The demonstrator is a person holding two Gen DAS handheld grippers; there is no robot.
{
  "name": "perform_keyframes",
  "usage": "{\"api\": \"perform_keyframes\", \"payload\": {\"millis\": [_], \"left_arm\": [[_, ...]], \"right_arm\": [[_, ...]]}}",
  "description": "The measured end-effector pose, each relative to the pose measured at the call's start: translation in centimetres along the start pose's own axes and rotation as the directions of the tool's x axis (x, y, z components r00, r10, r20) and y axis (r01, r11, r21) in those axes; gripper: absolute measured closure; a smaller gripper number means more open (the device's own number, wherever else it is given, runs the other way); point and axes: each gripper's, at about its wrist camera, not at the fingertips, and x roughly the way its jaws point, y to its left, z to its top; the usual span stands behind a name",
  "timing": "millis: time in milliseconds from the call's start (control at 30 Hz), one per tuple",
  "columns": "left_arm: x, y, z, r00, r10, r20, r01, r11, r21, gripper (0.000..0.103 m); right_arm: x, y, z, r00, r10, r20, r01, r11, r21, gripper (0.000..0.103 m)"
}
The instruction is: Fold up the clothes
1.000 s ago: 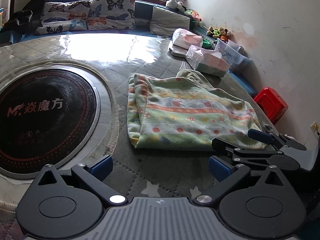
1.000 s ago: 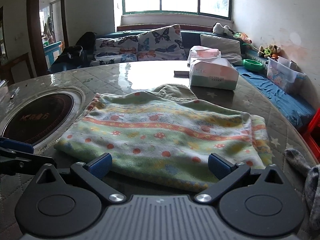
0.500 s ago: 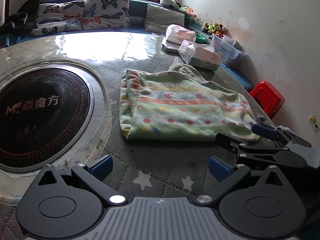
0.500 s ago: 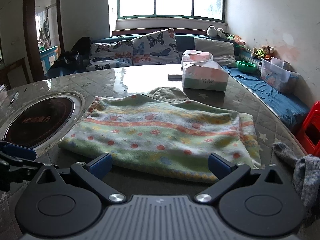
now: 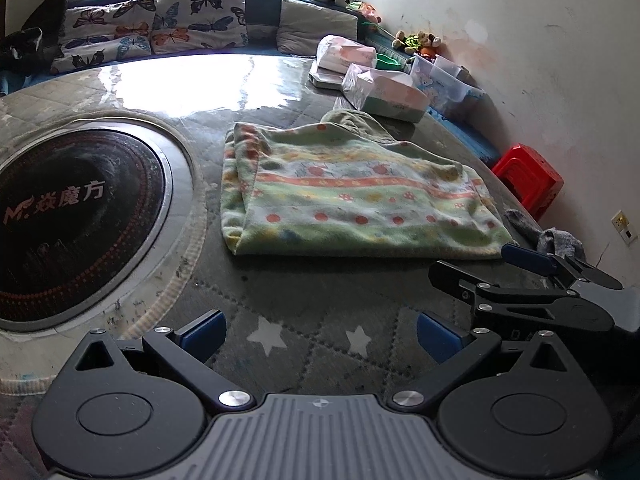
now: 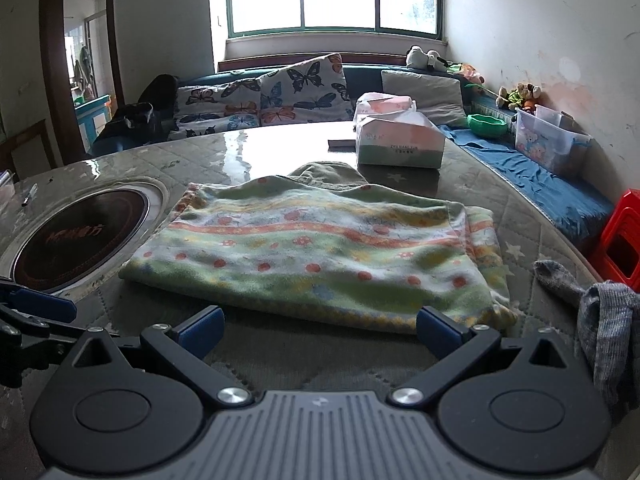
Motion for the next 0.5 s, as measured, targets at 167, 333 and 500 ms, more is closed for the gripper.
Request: {"api": "perform_keyframes", "payload": {"millis": [167, 333, 500], "left_arm": [[-0.33, -0.16, -0.27, 1.000, -0.015, 0.006, 0.015, 1.000, -0.004, 0.000], [-0.61, -0.35, -0.43, 1.000, -0.015, 0.013, 0.015, 1.000, -0.001, 0.000], [-0.79, -0.43, -0.60, 1.000, -0.012, 0.015, 0.012, 1.000, -0.001, 0.000]], "right_arm": [[-0.34, 0.15, -0.19, 1.000, 0.000, 0.002, 0.000, 1.000, -0.002, 0.000], [-0.62, 0.24, -0.36, 1.000, 0.000, 0.007, 0.000, 1.000, -0.004, 0.000], [-0.91, 0.29, -0.53, 1.000, 0.000, 0.010, 0.000, 1.000, -0.004, 0.000]]}}
